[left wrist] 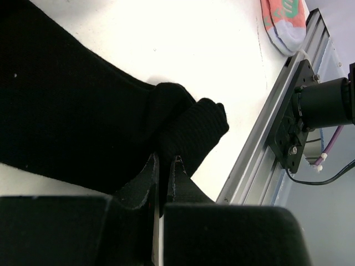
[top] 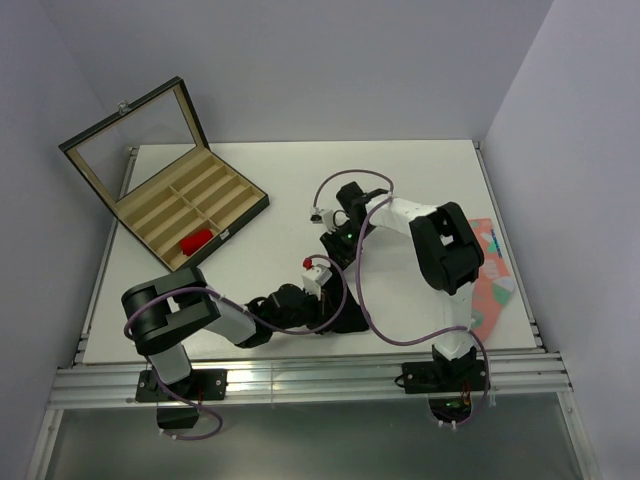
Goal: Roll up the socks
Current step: Roll the sock at the center of the board.
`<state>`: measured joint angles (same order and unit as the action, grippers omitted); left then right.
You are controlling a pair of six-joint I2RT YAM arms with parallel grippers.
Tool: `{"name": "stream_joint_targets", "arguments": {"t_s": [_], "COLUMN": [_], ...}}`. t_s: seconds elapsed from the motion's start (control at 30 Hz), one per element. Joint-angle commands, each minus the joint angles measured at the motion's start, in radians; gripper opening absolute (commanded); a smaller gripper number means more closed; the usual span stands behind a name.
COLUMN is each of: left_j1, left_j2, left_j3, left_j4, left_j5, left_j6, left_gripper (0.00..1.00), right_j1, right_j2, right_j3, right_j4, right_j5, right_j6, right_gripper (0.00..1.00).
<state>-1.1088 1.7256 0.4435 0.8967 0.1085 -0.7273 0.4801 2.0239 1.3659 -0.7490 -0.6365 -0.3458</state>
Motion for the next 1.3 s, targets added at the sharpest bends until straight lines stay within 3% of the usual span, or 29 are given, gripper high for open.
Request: {"name": "stream_joint_targets", "arguments": {"t_s": [0.0, 0.1, 0.13, 0.77, 0.87, 1.27], "left_j1": [-0.019, -0.019, -0.019, -0.031, -0.028, 0.082], "left_j2": [0.015, -0.007, -0.021, -0.127, -0.103, -0.008], "left_j3": [-0.026, -0.046, -0.058, -0.014, 0.033, 0.067], "left_j4": [-0.108, -0.096, -0.096, -0.33, -0.421, -0.438], "left_j5": [0.051, 0.057, 0.059, 0.102, 0.108, 0.293], "left_j6": [-0.004, -0.032, -0.038, -0.141, -0.153, -0.297], "left_gripper": [0.0, 0.0, 0.0, 0.0, 0.0, 0.0], "right_j1": [0.005, 0.002, -0.004, -0.074, -0.077, -0.101], "right_j2": [-0.002, -0.03, -0.036, -0.149, -0.163, -0.223], "right_j3": [-0.047, -0.082, -0.086, -0.134, -0.146, -0.197], "right_j4": [0.033, 0.059, 0.065, 0.161, 0.169, 0.223], "right_j5": [0.063, 0.096, 0.104, 0.227, 0.232, 0.268], "right_j6": [-0.004, -0.004, -0.005, -0.019, -0.018, -0.028], "right_gripper": [0.24, 0.04, 0.02, 0.0, 0.0, 0.0]}}
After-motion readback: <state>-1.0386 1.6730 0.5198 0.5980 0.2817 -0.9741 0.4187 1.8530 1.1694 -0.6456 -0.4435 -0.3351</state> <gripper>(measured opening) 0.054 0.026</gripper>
